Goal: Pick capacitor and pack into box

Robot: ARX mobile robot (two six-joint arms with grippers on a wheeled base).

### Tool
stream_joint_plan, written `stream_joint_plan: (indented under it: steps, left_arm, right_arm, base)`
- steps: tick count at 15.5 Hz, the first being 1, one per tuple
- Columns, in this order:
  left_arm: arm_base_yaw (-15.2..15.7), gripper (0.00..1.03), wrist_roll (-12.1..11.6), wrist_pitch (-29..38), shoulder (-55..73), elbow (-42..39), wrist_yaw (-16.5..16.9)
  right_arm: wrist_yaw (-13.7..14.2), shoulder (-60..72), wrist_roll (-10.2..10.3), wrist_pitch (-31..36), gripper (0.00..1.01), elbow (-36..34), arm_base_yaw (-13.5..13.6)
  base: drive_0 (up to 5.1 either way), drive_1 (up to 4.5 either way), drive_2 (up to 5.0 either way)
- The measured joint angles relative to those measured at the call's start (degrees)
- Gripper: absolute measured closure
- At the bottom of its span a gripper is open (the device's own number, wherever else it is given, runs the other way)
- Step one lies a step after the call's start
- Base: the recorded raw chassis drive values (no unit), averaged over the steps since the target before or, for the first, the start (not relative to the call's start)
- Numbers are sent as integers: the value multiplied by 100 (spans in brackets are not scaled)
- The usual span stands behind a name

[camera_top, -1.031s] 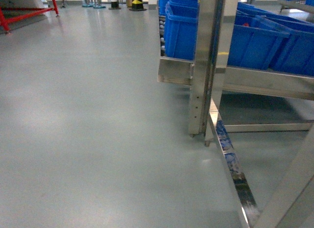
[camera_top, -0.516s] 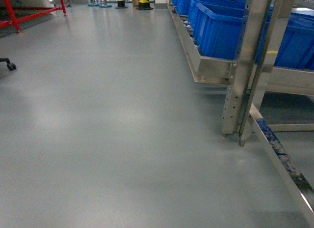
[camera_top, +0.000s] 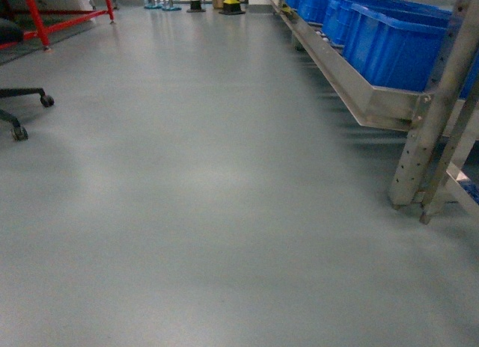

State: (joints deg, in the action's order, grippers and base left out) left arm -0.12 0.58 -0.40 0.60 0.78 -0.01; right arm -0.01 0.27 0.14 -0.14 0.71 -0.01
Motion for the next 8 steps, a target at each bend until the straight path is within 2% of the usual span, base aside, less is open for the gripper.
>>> stream_joint_plan:
  steps: [8]
  left_arm:
    - [0, 60, 2, 22, 0, 0, 0]
  right_arm:
    - [-2, 0, 0, -17, 3, 0, 0]
  base:
    - [-502, 238, 238]
